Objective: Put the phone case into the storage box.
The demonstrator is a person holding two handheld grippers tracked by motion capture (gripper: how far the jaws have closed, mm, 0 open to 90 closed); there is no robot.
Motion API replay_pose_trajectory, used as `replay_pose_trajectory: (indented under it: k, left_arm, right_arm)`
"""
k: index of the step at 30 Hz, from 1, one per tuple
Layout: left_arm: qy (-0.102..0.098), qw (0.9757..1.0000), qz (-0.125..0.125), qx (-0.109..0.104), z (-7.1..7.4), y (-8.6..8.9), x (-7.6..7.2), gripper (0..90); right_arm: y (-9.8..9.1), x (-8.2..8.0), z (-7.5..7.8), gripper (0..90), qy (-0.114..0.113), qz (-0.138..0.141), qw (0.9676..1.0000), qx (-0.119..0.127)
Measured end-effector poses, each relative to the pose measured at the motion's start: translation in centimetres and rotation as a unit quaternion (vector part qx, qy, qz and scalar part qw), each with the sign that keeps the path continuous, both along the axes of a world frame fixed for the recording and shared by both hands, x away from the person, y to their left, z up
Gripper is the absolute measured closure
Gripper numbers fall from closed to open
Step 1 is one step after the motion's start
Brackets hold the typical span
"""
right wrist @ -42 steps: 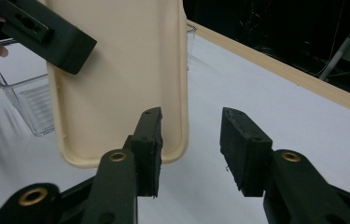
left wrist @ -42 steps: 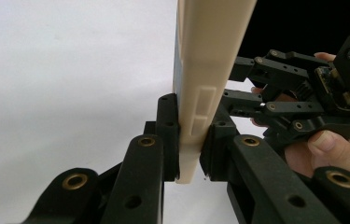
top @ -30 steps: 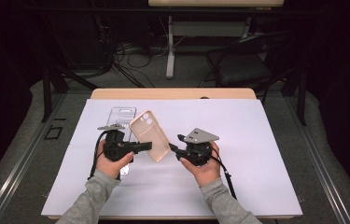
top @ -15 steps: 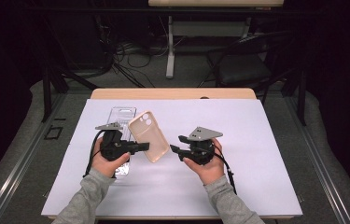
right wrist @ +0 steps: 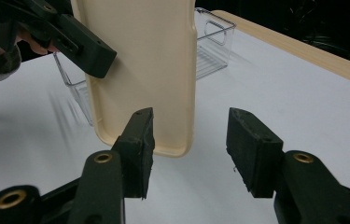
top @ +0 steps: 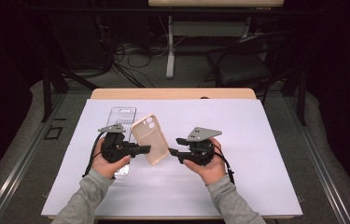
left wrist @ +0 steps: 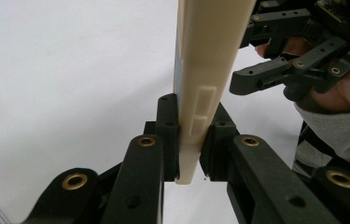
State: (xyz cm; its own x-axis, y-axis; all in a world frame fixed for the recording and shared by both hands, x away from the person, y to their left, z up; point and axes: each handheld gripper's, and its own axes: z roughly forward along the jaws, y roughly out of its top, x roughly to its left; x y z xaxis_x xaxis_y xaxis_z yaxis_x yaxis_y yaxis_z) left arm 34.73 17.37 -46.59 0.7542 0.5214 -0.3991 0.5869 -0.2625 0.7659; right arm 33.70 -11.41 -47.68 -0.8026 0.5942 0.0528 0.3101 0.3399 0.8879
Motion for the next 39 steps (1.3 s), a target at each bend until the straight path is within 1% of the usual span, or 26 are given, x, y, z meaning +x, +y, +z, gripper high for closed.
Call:
replay_pose_trajectory:
  k: [5, 9, 12, 15, 18, 23, 28, 30, 35, 39]
  left_arm:
    - [0.001, 1.0000, -0.002, 0.000, 0.1, -0.2, -0.2, 79.6]
    - [0.003, 1.0000, -0.009, -0.002, 0.1, -0.2, -0.1, 79.7]
    - [0.002, 0.9998, -0.018, -0.003, 0.1, -0.3, -0.2, 79.6]
    - [0.003, 0.9997, -0.023, 0.000, 0.0, -0.5, -0.3, 79.7]
    - [0.006, 0.9996, -0.029, -0.003, -0.1, -0.8, -0.4, 79.7]
    - [0.008, 0.9990, -0.043, 0.001, -0.2, -1.2, -0.5, 79.6]
    - [0.007, 0.9985, -0.054, 0.006, -0.4, -1.6, -0.6, 79.7]
    - [0.010, 0.9983, -0.057, 0.004, -0.5, -1.7, -0.7, 79.7]
    - [0.009, 0.9975, -0.070, 0.005, -0.5, -2.1, -0.9, 79.7]
    - [0.009, 0.9974, -0.072, 0.006, -0.6, -2.2, -1.0, 79.7]
  right_arm:
    - [-0.2, -0.1, 0.3, 51.5, 0.005, 0.011, 0.9999, -0.001]
    - [-0.3, -0.1, 0.5, 51.3, 0.010, 0.017, 0.9998, 0.001]
    - [-0.4, 0.0, 0.5, 51.3, 0.013, 0.020, 0.9997, 0.005]
    - [-0.5, 0.0, 0.5, 51.4, 0.018, 0.021, 0.9996, 0.009]
    - [-0.7, 0.1, 0.6, 51.9, 0.024, 0.022, 0.9994, 0.015]
    - [-1.0, 0.2, 0.7, 52.6, 0.031, 0.025, 0.9989, 0.024]
    - [-1.2, 0.3, 0.7, 54.6, 0.041, 0.034, 0.9981, 0.032]
    - [-1.3, 0.4, 0.7, 55.7, 0.047, 0.037, 0.9976, 0.036]
    - [-1.3, 0.4, 0.6, 58.1, 0.053, 0.045, 0.9969, 0.037]
    - [-1.3, 0.4, 0.6, 60.3, 0.058, 0.051, 0.9963, 0.038]
